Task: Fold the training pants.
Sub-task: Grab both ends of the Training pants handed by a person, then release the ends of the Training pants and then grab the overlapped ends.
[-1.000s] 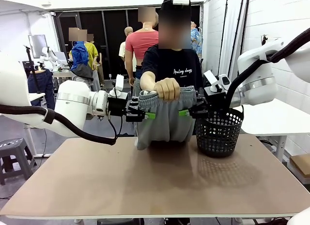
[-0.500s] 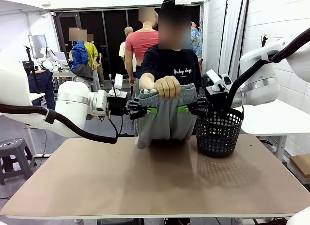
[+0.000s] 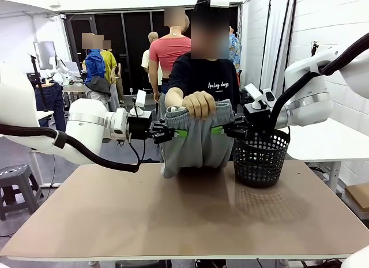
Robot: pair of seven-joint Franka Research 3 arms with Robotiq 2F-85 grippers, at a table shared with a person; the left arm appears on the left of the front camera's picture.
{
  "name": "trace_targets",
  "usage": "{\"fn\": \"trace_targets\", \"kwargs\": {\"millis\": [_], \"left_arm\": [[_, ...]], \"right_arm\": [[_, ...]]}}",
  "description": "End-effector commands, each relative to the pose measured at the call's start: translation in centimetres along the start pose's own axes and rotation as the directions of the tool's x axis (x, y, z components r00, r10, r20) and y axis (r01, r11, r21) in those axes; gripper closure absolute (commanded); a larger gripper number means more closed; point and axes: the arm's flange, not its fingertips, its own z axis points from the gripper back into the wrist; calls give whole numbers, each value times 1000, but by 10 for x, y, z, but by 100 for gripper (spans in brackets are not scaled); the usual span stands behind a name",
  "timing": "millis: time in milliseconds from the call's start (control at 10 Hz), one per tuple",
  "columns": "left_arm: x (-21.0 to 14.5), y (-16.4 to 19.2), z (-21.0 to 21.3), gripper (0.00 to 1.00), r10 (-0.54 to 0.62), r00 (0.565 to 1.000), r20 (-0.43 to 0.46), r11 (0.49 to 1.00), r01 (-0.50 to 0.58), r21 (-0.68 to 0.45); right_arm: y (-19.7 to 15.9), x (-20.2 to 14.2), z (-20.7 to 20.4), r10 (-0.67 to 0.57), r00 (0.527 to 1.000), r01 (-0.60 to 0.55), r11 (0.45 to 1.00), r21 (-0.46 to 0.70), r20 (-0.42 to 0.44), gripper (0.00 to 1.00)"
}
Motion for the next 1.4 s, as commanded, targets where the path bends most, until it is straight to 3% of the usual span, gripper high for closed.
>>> {"fn": "trace_targets", "kwargs": {"millis": [0, 1300], "left_arm": [[4, 0, -1, 100, -9, 1000, -5, 1000, 9, 14], [4, 0, -1, 100, -9, 1000, -5, 1000, 9, 14]], "right_arm": [[1, 0, 1, 10, 1000, -10, 1000, -2, 6, 100], [1, 0, 1, 10, 1000, -10, 1000, -2, 6, 100]]}}
